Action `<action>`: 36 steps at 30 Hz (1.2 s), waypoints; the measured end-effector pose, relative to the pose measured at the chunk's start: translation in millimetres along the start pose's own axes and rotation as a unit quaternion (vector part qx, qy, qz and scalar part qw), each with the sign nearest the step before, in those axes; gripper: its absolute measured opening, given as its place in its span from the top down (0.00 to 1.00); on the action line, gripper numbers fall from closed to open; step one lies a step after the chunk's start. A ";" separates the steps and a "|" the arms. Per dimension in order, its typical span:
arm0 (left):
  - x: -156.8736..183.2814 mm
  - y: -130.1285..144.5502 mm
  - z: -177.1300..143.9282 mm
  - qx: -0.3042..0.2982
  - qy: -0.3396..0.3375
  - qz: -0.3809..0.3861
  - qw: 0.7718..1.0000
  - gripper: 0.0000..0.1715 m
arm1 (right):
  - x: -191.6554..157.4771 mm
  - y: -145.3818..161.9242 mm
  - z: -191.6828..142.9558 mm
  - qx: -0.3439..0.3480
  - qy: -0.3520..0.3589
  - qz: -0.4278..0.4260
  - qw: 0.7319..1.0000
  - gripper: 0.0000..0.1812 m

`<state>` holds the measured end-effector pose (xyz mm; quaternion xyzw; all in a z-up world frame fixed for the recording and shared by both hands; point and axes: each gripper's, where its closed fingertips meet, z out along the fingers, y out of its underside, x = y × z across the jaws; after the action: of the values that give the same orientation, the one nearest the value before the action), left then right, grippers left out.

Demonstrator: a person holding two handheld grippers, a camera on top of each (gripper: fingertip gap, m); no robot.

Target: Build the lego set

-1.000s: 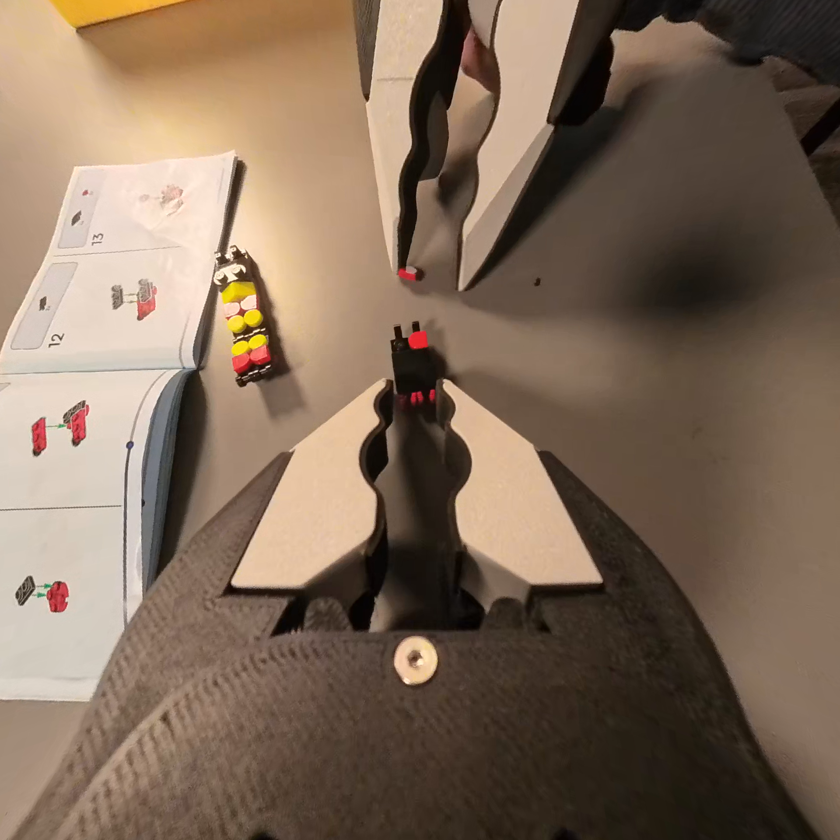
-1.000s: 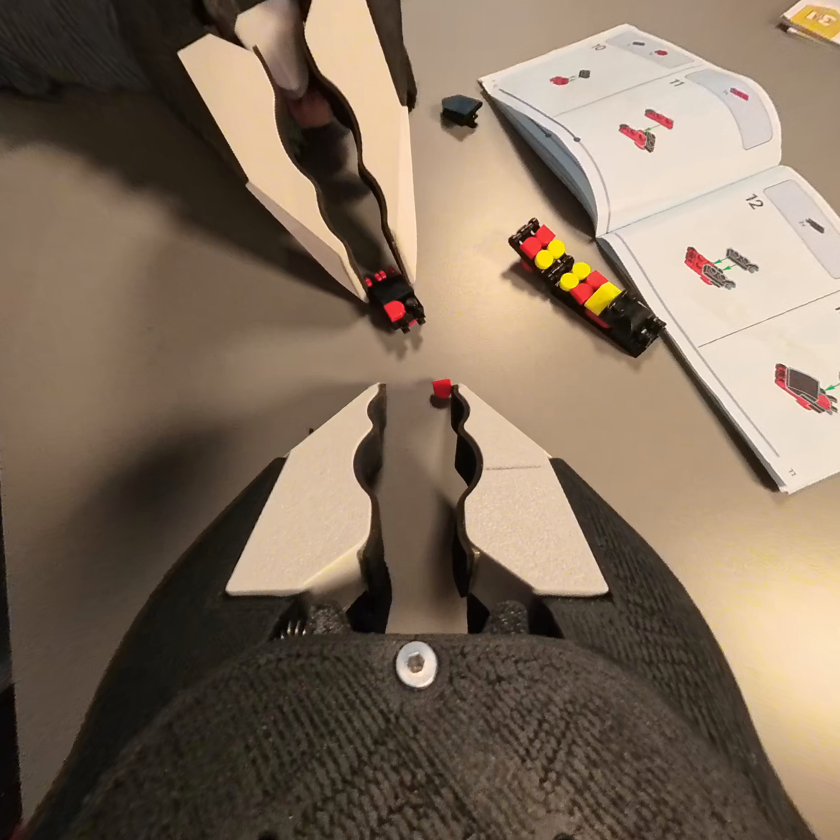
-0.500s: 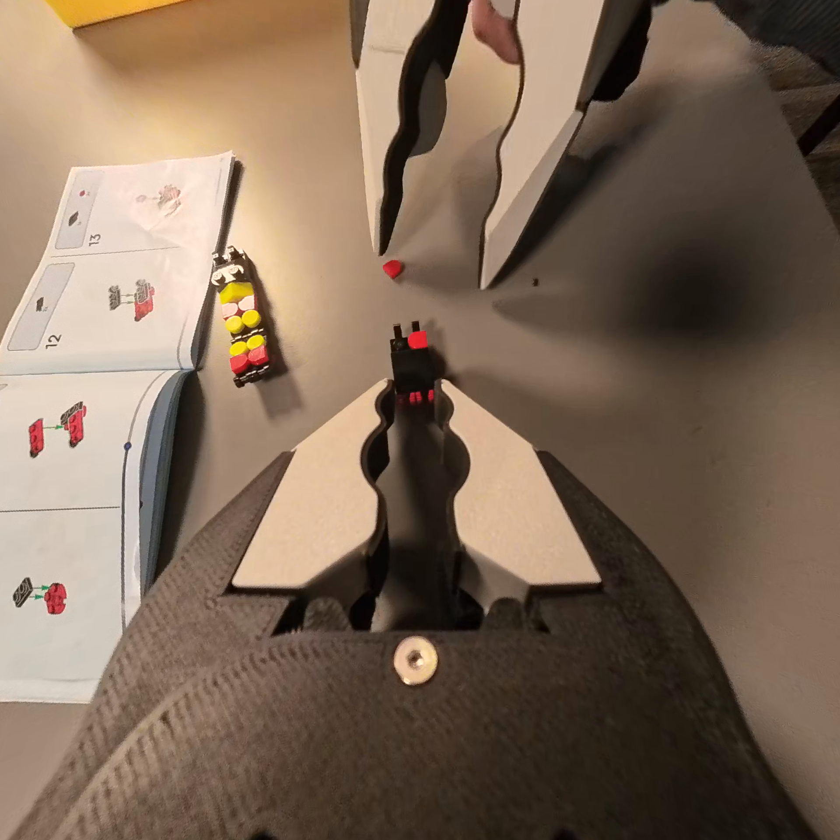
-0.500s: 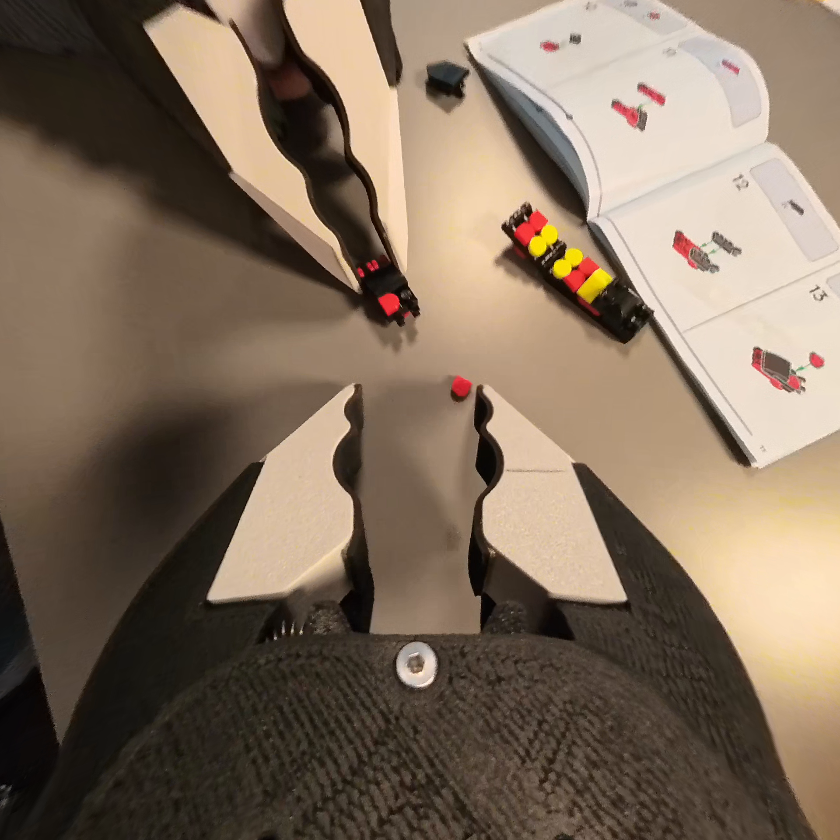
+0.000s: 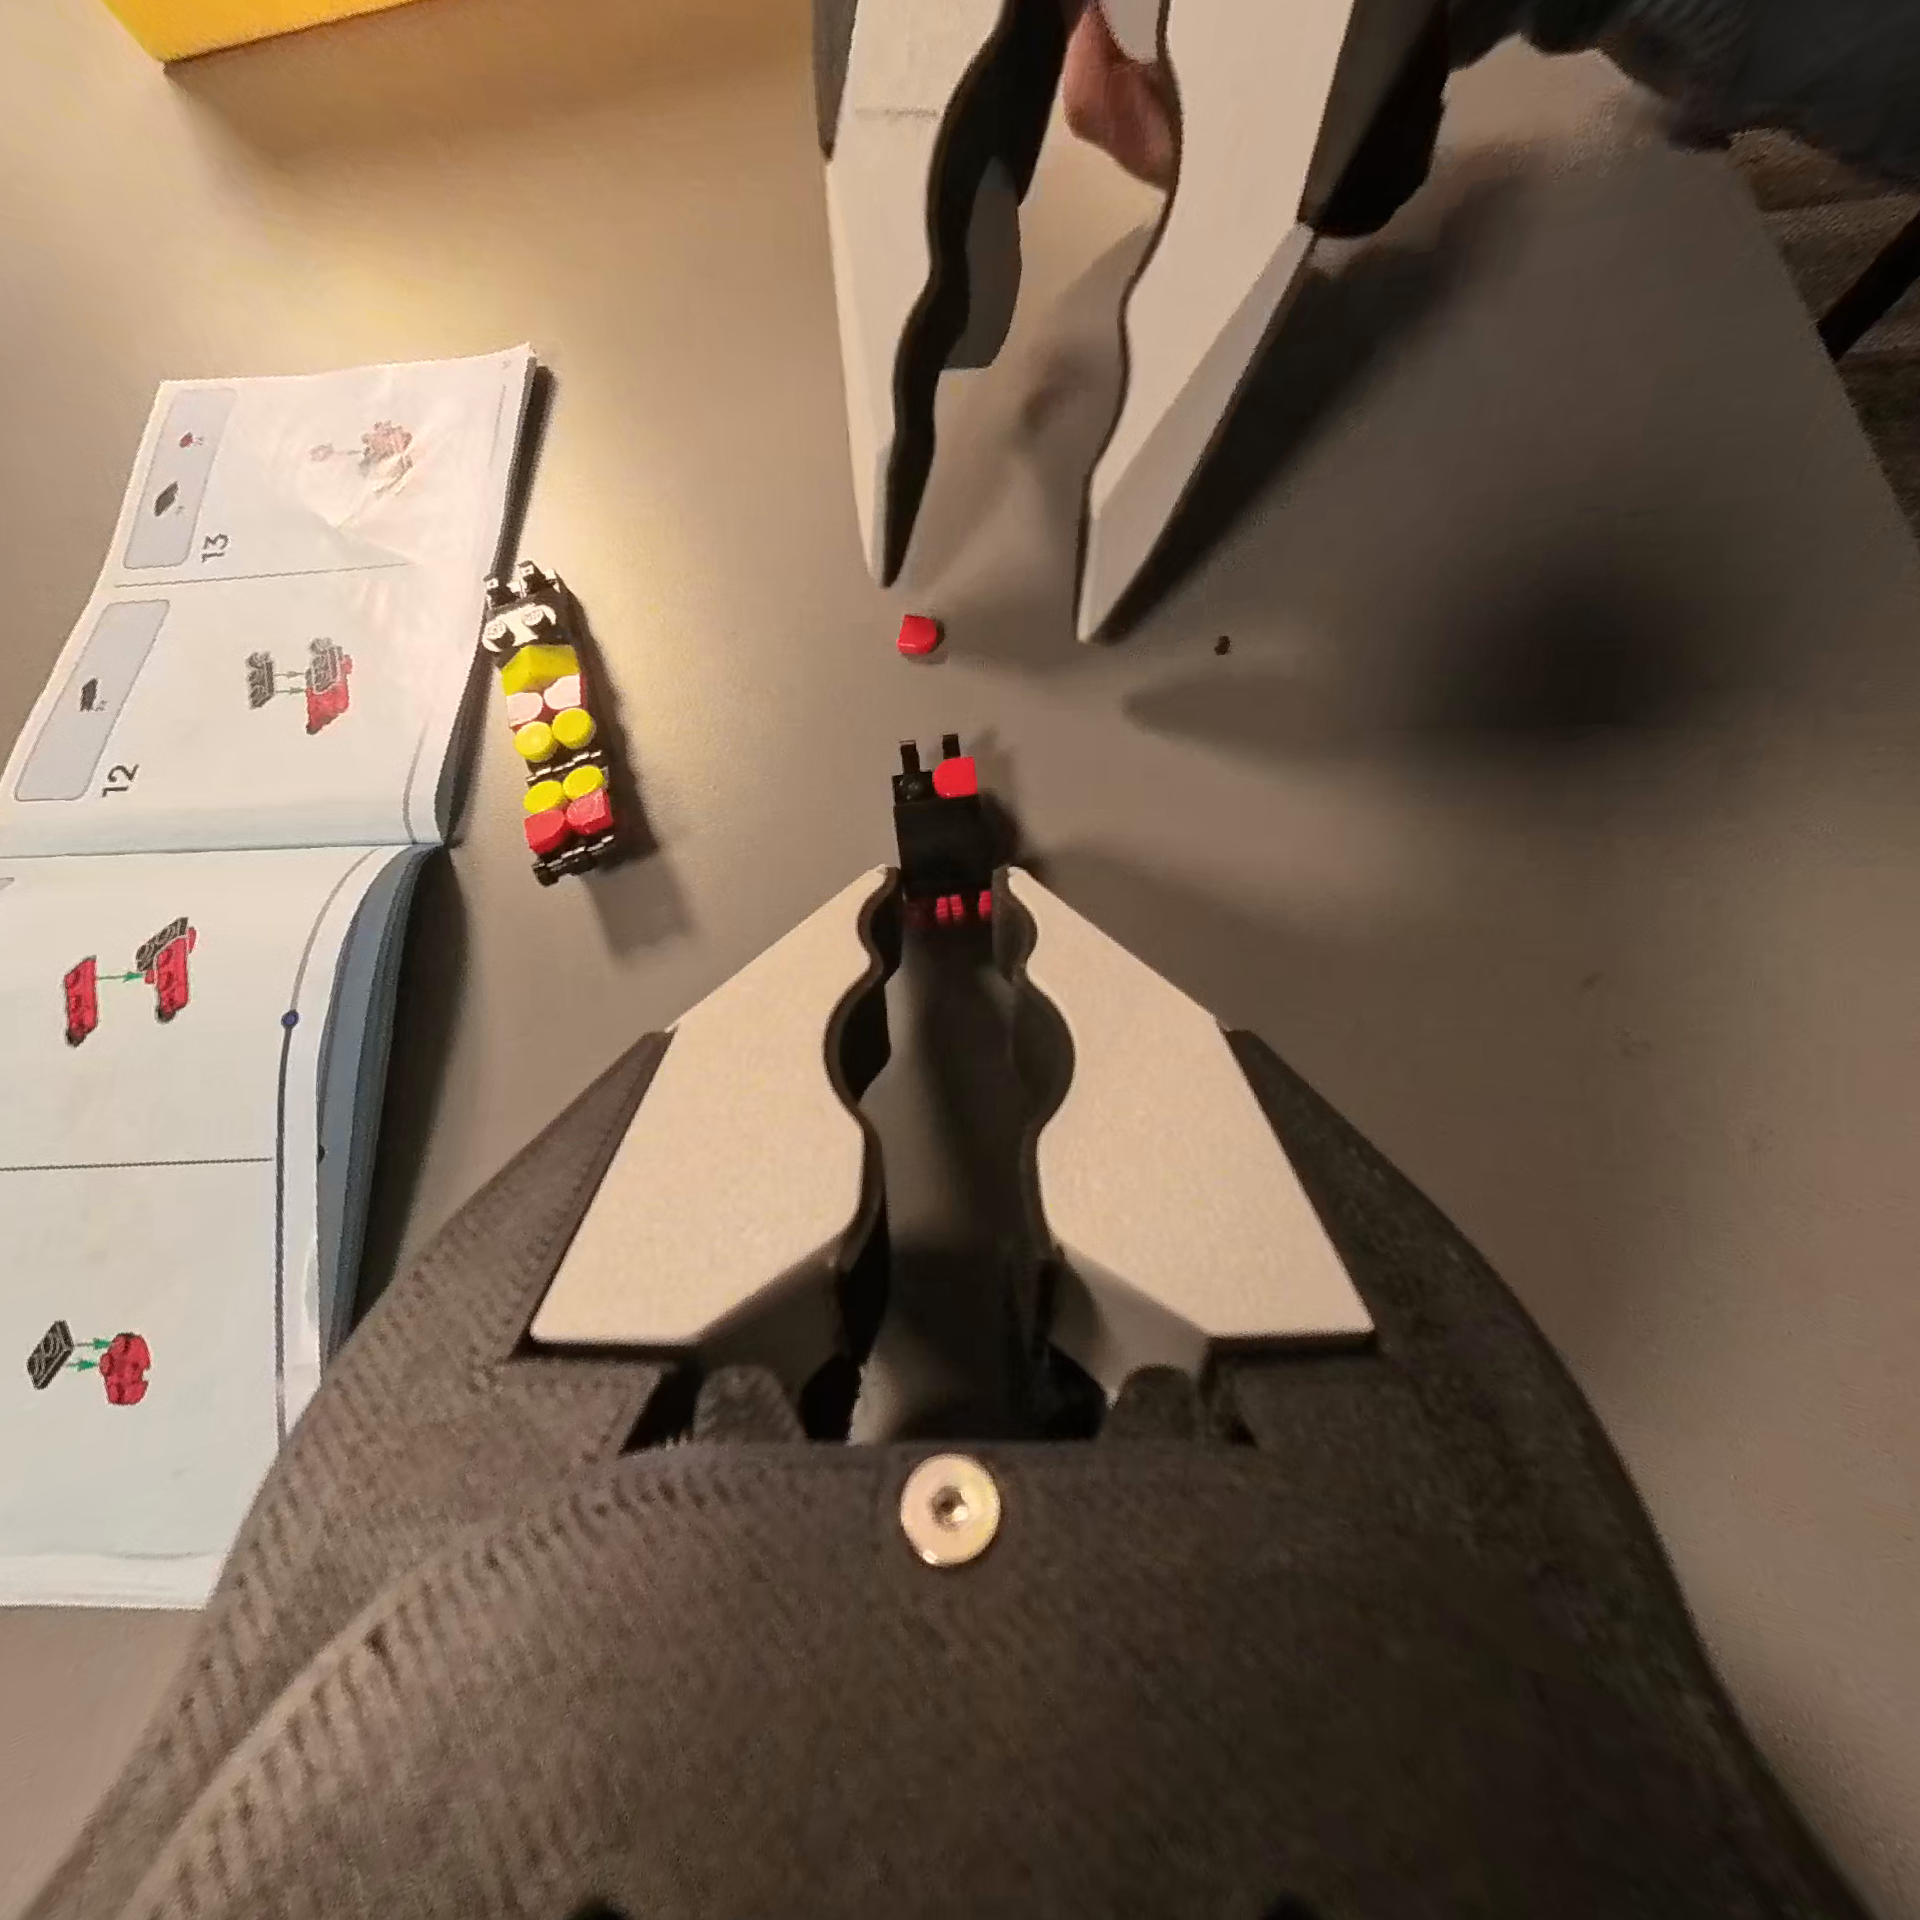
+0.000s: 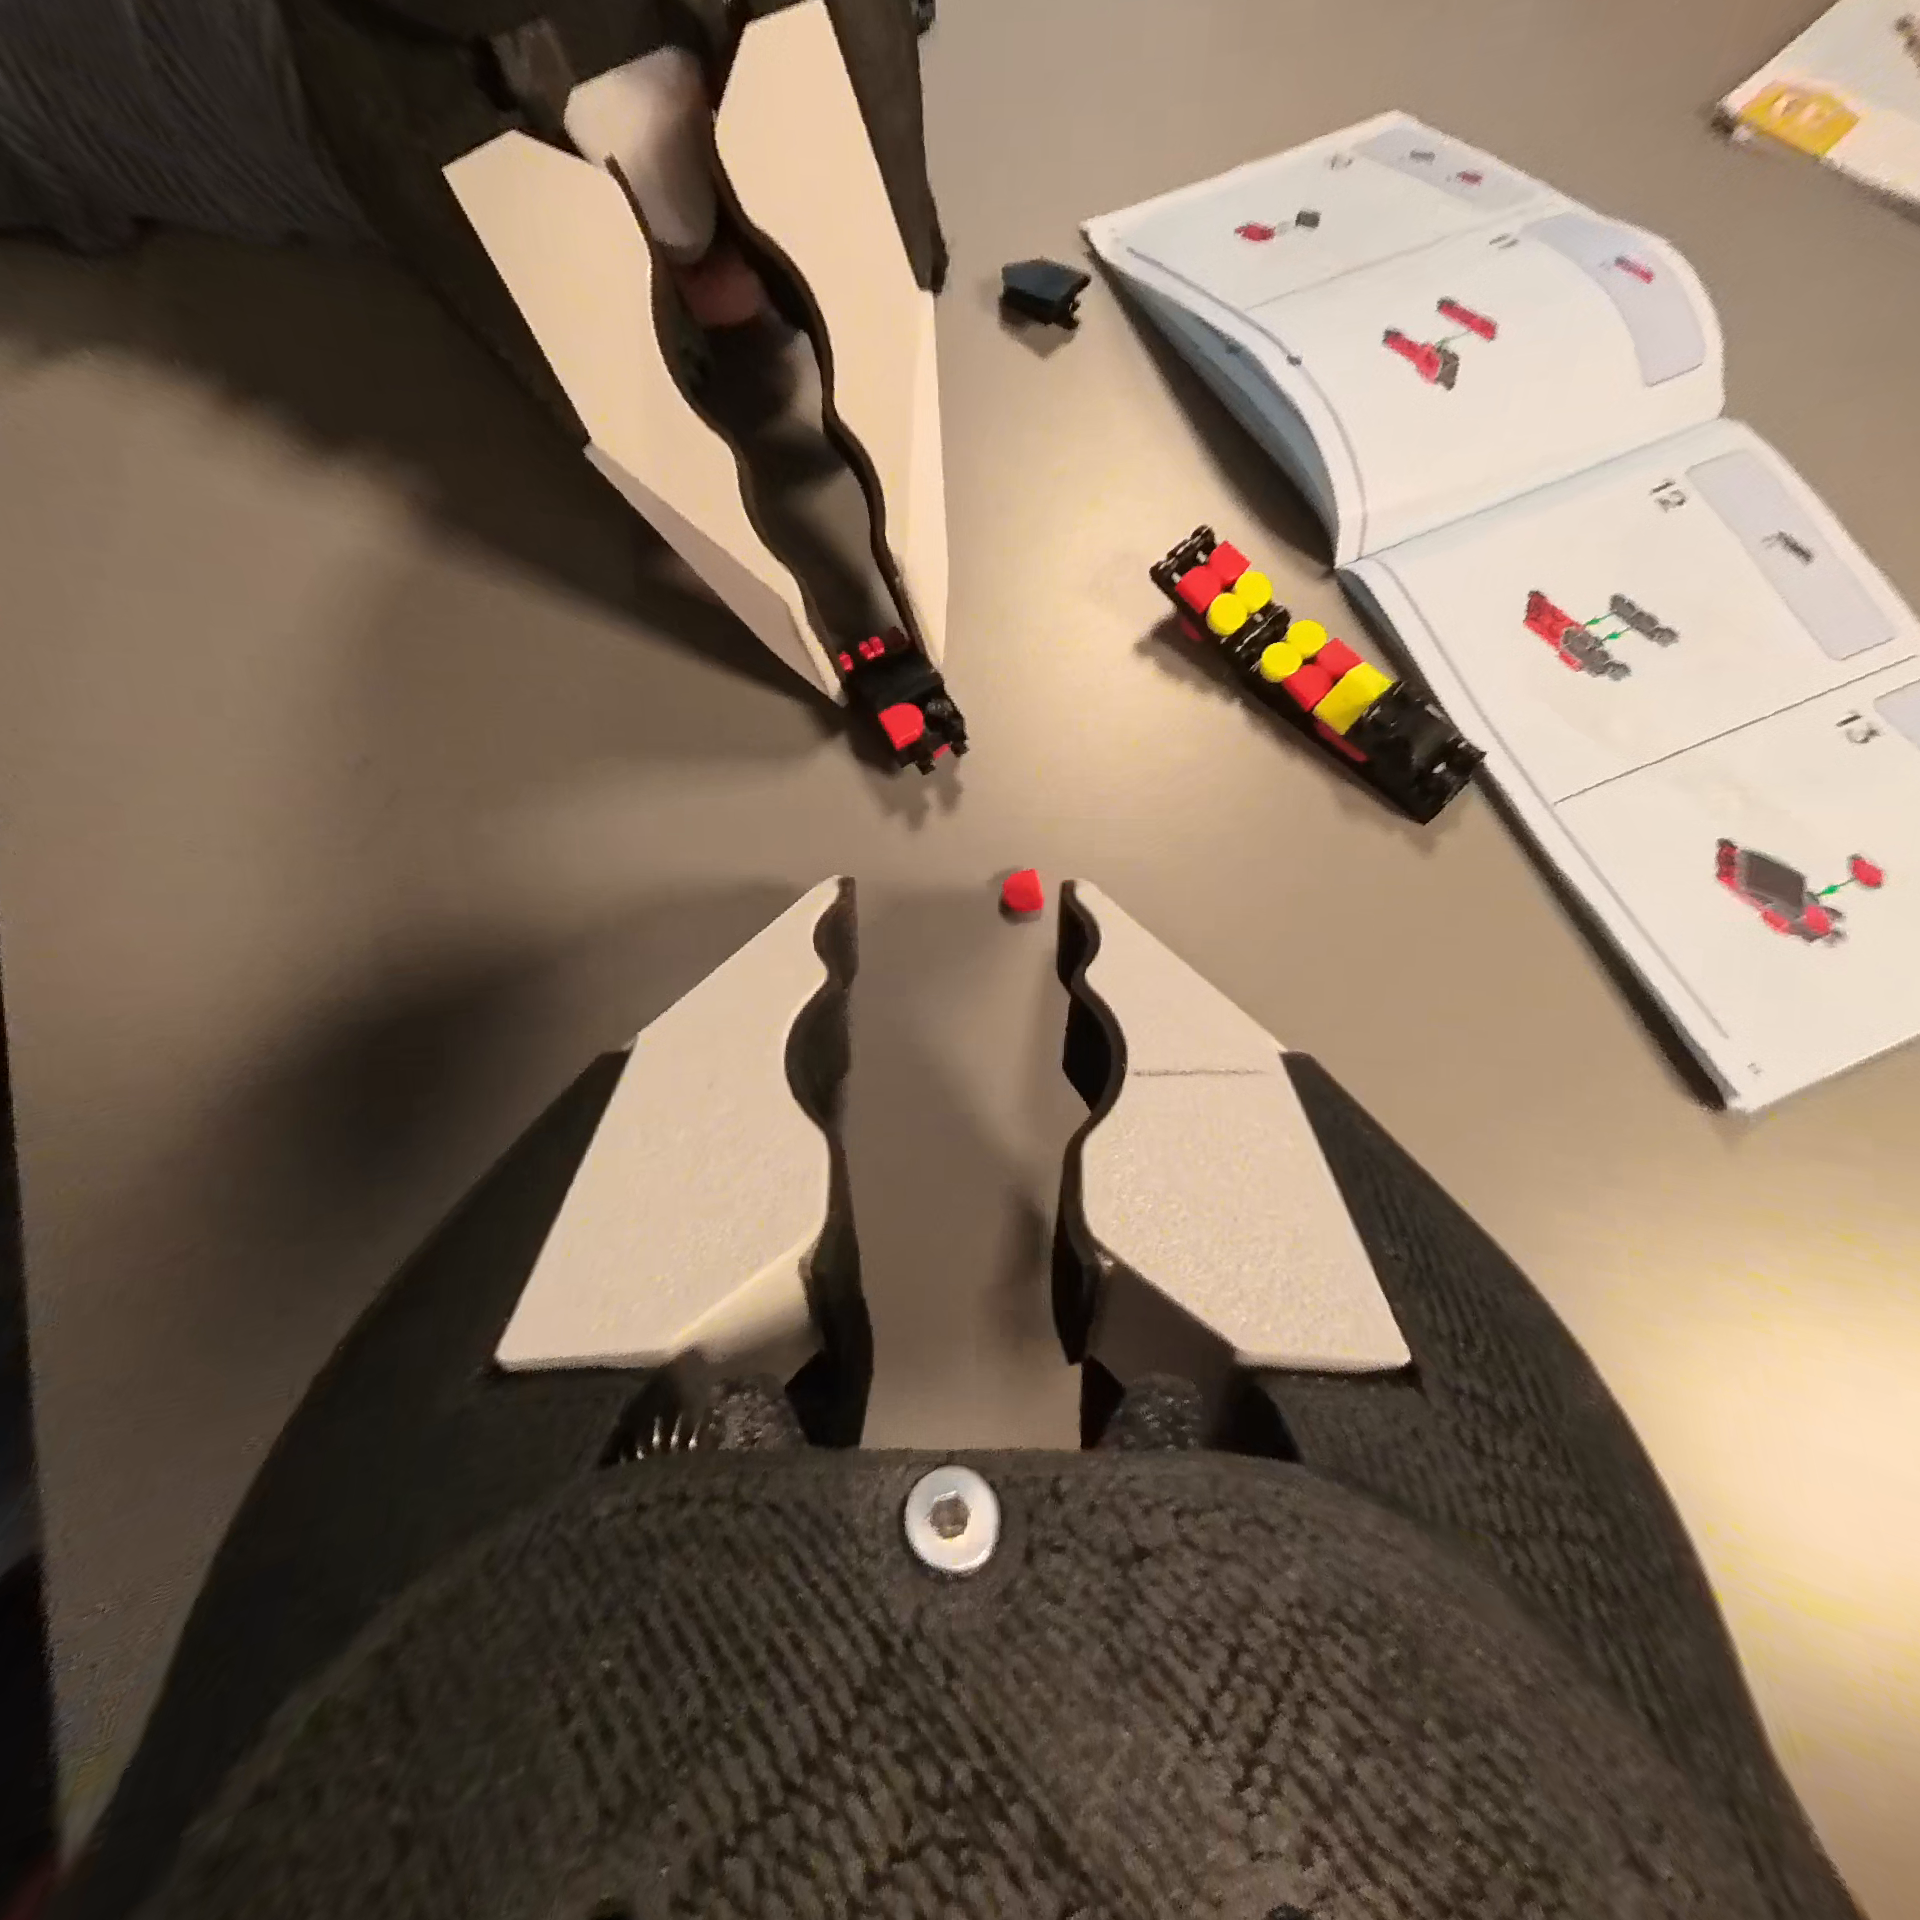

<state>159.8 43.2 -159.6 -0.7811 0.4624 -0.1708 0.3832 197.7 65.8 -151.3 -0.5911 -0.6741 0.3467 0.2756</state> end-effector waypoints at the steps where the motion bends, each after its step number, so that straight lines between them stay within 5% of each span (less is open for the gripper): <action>1: 0.0 0.0 0.0 0.000 0.000 0.000 1.000 0.91 | 1.2 -0.2 0.5 0.006 -0.003 -0.009 1.000 0.81; 17: 0.3 0.0 0.2 0.000 0.005 -0.004 1.000 0.91 | 10.1 3.3 8.0 -0.016 -0.027 -0.028 0.999 0.97; 36: 0.3 0.0 0.3 0.000 0.005 -0.003 1.000 0.91 | -11.0 -26.1 25.6 -0.004 -0.118 -0.082 0.990 0.97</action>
<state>160.1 43.0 -159.8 -0.7813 0.4622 -0.1761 0.3806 163.5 49.7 -145.7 -0.4897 -0.7494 0.3880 0.2192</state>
